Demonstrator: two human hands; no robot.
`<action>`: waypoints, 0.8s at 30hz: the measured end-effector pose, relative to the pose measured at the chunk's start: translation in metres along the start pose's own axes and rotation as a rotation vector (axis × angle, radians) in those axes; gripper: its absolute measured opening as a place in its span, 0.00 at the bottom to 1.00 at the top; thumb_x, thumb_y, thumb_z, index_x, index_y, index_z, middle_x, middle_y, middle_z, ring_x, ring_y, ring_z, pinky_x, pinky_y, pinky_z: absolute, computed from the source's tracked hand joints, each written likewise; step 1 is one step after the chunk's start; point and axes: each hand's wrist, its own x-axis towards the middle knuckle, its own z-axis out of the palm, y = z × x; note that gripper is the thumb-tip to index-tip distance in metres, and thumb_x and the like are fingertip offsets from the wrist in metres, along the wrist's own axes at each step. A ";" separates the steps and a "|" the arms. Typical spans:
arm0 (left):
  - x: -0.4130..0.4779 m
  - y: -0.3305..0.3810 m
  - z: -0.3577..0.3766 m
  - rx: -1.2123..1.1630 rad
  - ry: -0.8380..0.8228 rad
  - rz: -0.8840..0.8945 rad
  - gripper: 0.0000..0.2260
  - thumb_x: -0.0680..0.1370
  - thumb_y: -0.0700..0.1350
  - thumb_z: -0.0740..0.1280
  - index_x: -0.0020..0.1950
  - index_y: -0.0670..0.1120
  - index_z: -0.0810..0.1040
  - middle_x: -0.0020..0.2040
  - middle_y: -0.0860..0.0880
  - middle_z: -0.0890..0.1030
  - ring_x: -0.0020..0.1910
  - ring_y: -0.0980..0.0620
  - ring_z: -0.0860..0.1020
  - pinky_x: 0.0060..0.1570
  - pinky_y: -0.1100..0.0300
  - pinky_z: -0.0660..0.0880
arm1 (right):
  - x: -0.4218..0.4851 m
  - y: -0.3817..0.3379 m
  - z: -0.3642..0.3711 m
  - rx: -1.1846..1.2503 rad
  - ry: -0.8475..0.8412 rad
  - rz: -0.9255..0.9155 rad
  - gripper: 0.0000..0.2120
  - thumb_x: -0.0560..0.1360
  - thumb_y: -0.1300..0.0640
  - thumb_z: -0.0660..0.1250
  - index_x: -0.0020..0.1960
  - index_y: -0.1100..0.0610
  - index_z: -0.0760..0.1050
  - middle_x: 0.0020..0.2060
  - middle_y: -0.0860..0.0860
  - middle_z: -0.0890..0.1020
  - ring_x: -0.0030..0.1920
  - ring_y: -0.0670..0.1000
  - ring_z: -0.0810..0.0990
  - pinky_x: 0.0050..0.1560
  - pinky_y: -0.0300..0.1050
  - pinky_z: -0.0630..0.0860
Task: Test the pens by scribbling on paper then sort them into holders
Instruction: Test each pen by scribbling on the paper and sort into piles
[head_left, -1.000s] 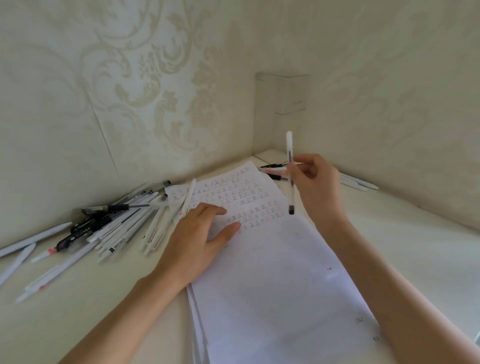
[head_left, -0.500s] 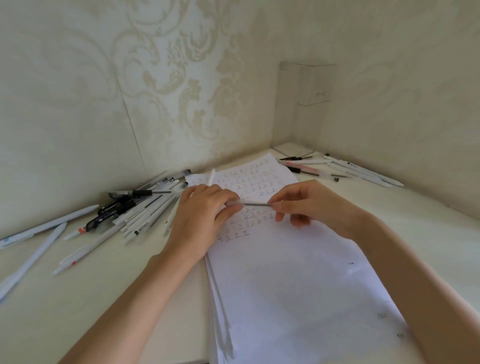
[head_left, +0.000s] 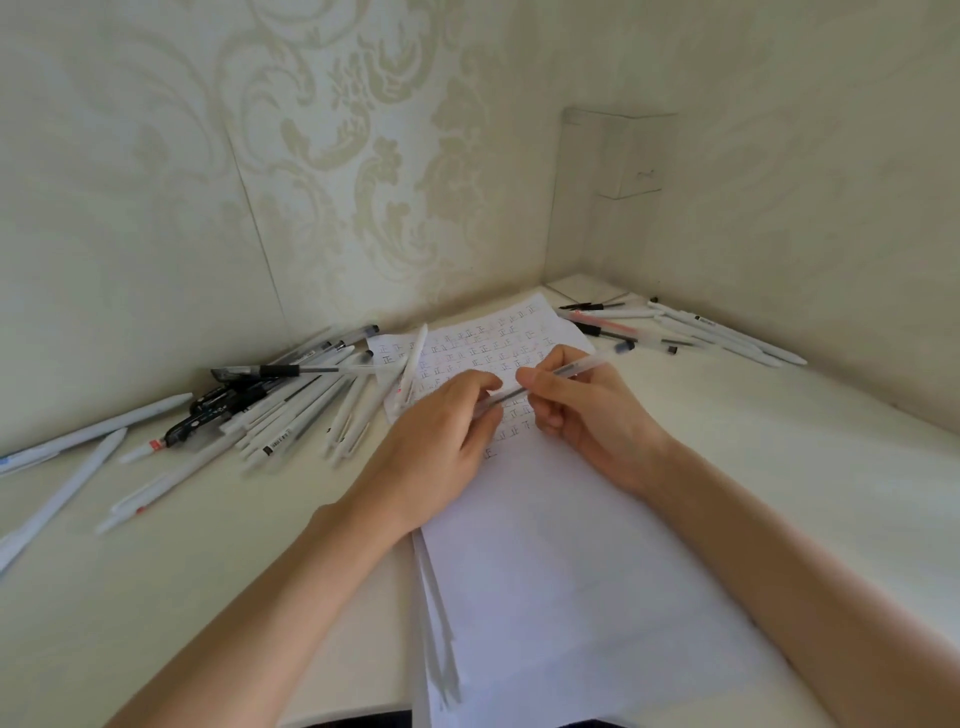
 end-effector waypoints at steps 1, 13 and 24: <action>-0.001 0.002 0.002 -0.022 -0.027 -0.006 0.09 0.79 0.44 0.61 0.56 0.42 0.74 0.48 0.48 0.80 0.48 0.51 0.77 0.48 0.58 0.71 | -0.001 0.002 0.001 0.000 -0.005 -0.005 0.13 0.73 0.65 0.67 0.34 0.58 0.67 0.24 0.51 0.69 0.26 0.48 0.64 0.27 0.38 0.62; 0.001 0.010 0.003 -0.178 -0.023 -0.077 0.14 0.78 0.50 0.62 0.40 0.41 0.75 0.24 0.52 0.65 0.24 0.55 0.61 0.26 0.63 0.57 | -0.004 0.000 0.005 0.067 -0.036 0.083 0.13 0.70 0.60 0.68 0.31 0.58 0.66 0.23 0.50 0.67 0.24 0.47 0.62 0.27 0.38 0.61; -0.002 -0.001 -0.025 0.164 -0.194 -0.259 0.32 0.63 0.71 0.64 0.60 0.54 0.65 0.35 0.57 0.69 0.37 0.59 0.70 0.38 0.58 0.65 | 0.001 -0.010 -0.005 0.037 0.039 -0.004 0.10 0.79 0.59 0.58 0.44 0.62 0.76 0.29 0.57 0.79 0.26 0.50 0.72 0.27 0.40 0.67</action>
